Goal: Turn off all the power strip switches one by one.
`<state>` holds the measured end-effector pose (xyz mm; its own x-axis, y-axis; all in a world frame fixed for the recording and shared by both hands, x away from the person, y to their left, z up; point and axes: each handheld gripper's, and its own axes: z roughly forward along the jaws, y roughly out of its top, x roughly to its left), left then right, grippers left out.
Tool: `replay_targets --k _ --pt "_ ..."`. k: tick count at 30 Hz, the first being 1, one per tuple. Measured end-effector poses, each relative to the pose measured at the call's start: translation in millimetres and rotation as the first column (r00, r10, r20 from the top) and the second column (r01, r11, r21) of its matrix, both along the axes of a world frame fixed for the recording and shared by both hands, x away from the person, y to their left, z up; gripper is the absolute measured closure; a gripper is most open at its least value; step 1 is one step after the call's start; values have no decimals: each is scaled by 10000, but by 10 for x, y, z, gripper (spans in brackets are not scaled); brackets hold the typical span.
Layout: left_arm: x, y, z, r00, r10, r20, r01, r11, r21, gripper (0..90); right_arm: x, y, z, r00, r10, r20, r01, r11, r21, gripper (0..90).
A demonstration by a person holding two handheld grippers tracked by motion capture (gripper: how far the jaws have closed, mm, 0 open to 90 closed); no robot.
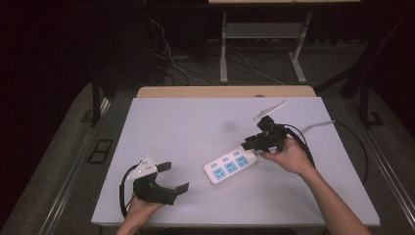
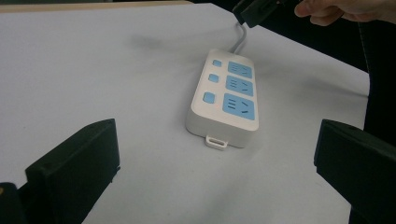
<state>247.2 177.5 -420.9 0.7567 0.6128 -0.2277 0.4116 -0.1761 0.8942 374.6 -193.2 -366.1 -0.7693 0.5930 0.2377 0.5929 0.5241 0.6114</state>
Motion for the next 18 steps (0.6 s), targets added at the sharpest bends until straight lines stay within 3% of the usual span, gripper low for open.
replay_targets --k 8,18 --pt "1 2 -3 10000 11 -1 -11 10000 13 0 62 40 -87 9995 25 -328 -13 9993 378 817" --pt "-2 11 0 10000 43 32 -43 10000 39 0 112 113 -192 9991 63 -409 -41 9986 536 895"
